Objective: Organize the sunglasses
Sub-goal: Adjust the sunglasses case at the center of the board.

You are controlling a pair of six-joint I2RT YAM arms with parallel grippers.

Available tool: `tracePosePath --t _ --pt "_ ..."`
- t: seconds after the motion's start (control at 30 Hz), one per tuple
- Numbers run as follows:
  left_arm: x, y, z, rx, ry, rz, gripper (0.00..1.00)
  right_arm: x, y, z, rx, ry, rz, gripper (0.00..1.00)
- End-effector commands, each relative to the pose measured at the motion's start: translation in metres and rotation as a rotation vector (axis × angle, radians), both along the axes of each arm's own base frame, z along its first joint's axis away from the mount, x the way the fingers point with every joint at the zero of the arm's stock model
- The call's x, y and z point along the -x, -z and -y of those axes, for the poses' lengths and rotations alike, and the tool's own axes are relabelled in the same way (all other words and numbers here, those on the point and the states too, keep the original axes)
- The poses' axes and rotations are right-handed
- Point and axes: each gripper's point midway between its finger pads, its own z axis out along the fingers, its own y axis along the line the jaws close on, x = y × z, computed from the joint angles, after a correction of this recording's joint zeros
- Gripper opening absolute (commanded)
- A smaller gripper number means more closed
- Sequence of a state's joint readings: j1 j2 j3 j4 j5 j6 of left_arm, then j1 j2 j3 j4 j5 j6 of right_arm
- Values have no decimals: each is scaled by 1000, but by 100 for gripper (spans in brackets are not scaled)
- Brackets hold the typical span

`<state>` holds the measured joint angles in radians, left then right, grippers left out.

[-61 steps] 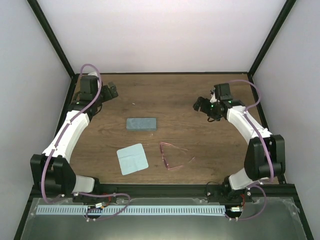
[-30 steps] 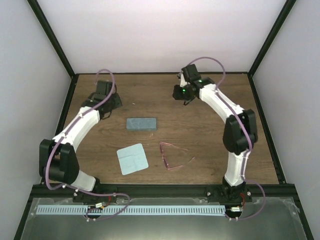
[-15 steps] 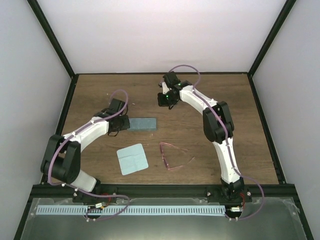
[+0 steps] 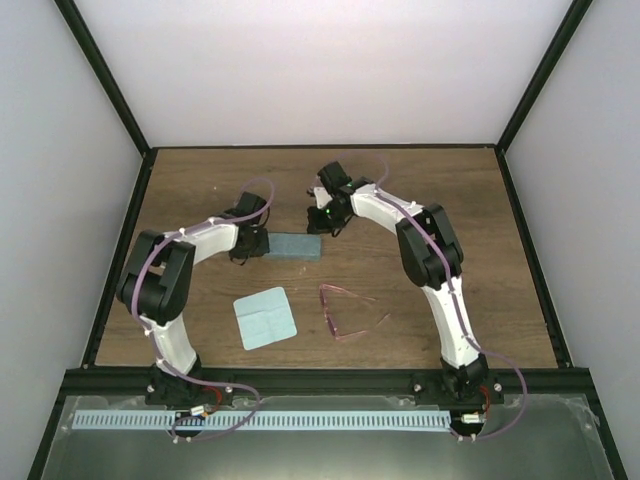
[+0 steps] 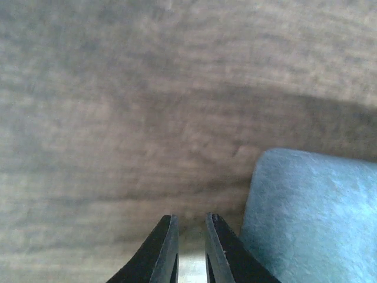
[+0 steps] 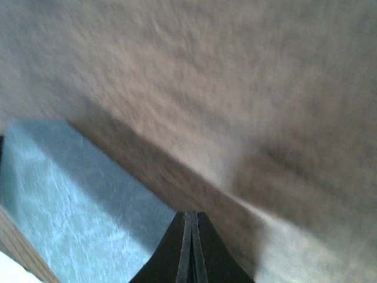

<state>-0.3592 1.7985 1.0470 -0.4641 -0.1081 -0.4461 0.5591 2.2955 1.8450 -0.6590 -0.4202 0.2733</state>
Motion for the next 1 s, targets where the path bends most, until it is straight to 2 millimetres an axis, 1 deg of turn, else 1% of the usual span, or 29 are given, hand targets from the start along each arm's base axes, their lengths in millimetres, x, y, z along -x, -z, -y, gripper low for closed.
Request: tracePosePath --t 0.0,0.17,0.2,0.27,0.33,0.43,0.47,0.5,0.53,0.57,0.6,0.63,0.67,0.7,0.73,0.77,0.8,0.9,0.97 --pt "-24 1 9 -8 32 30 16 31 -14 -6 -25 -48 -2 1" --pt "-60 2 18 -36 56 61 19 61 -13 -2 -17 -52 -34 1" --pt "-67 0 20 -35 57 67 19 64 -14 -1 -13 -49 -35 1" --pt "-77 -1 26 -28 64 69 19 64 -18 4 7 -30 -19 1" --pt "-83 -8 28 -22 55 84 19 54 -24 14 61 18 28 1" --pt "-86 -27 21 -31 22 138 21 31 -48 24 124 77 143 1" --pt "-87 -35 17 -31 9 158 23 25 -61 25 129 89 181 1" --pt "-87 -45 13 -27 -8 182 29 18 -75 26 135 104 221 1" --pt "-87 -54 10 -20 -21 207 36 11 -92 29 136 128 267 2" --pt "-87 -64 7 -13 -33 233 45 5 -107 32 139 156 306 14" --pt "-86 -74 4 -4 -47 260 56 0 -121 36 136 186 341 27" --pt "-84 -82 1 -1 -60 280 66 -3 -133 39 122 216 369 51" --pt "-81 -90 -3 5 -76 303 74 -4 -142 41 98 246 379 90" --pt "-78 -96 -8 10 -96 318 81 -5 -143 47 85 288 373 99" --pt "-74 -105 -12 22 -117 336 87 -6 -139 53 63 336 331 100" --pt "-70 -106 -16 38 -135 337 91 -5 -133 52 15 319 281 100" --pt "-63 -102 -19 59 -147 326 95 -2 -129 48 -28 289 239 100" --pt "-48 -91 -28 113 -199 293 96 13 -125 21 -23 147 260 100" --pt "-37 -82 -33 135 -228 271 96 26 -111 5 0 65 223 100"
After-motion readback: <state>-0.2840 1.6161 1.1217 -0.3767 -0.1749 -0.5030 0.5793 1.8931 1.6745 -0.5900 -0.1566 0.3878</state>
